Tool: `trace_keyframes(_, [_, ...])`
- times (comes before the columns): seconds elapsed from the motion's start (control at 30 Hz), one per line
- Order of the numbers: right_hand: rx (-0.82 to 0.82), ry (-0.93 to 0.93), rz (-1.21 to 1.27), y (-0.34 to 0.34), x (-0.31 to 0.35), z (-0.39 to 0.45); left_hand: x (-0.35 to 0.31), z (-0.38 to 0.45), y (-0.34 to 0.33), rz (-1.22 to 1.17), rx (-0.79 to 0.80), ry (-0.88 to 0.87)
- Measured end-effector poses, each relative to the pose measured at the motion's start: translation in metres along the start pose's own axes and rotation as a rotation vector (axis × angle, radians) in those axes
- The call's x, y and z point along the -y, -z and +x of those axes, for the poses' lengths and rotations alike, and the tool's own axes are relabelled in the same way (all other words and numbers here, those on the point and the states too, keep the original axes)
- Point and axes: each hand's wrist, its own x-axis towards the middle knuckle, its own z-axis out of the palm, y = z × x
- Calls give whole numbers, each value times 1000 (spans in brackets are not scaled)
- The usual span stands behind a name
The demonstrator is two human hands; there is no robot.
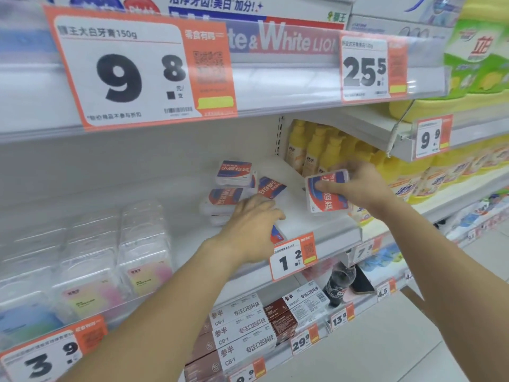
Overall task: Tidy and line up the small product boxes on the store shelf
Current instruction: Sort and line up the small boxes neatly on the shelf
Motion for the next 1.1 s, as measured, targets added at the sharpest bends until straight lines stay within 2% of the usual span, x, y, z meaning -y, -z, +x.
trace_keyframes(0.07, [22,40,-84,-5,-8,5,7,3,3,127,153,86])
trace_keyframes(0.13, [64,106,-237,-17,-17,9,11,5,3,208,169,131])
trace_keyframes(0.2, [134,97,-335,-32,-23,9,13,6,0,259,170,187])
trace_keyframes(0.27, [178,97,-432,-44,-22,5,14,5,-6,260,117,270])
trace_keyframes(0.37, [247,204,-557,-50,-14,3,15,4,-12,251,-16,386])
trace_keyframes(0.47, [289,207,-412,-45,-7,3,17,2,-11,173,-8,482])
trace_keyframes(0.53, [176,175,-272,-42,-6,6,16,1,-9,176,16,513])
trace_keyframes(0.57, [107,164,-281,-43,-6,9,15,1,-8,181,10,522])
trace_keyframes(0.63, [98,98,-375,-45,-3,16,12,1,-7,188,-59,480])
trace_keyframes(0.73, [208,-18,-471,-53,4,30,3,5,-8,25,-160,296])
trace_keyframes(0.83, [198,-107,-481,-55,4,47,-2,15,-16,-96,-86,183])
trace_keyframes(0.93, [169,-196,-403,-52,11,49,0,18,-27,-106,-1,187])
trace_keyframes(1.03, [93,-105,-341,-49,11,51,4,21,-28,-137,30,207])
trace_keyframes(1.1, [109,-61,-276,-50,13,48,4,24,-25,-148,72,207])
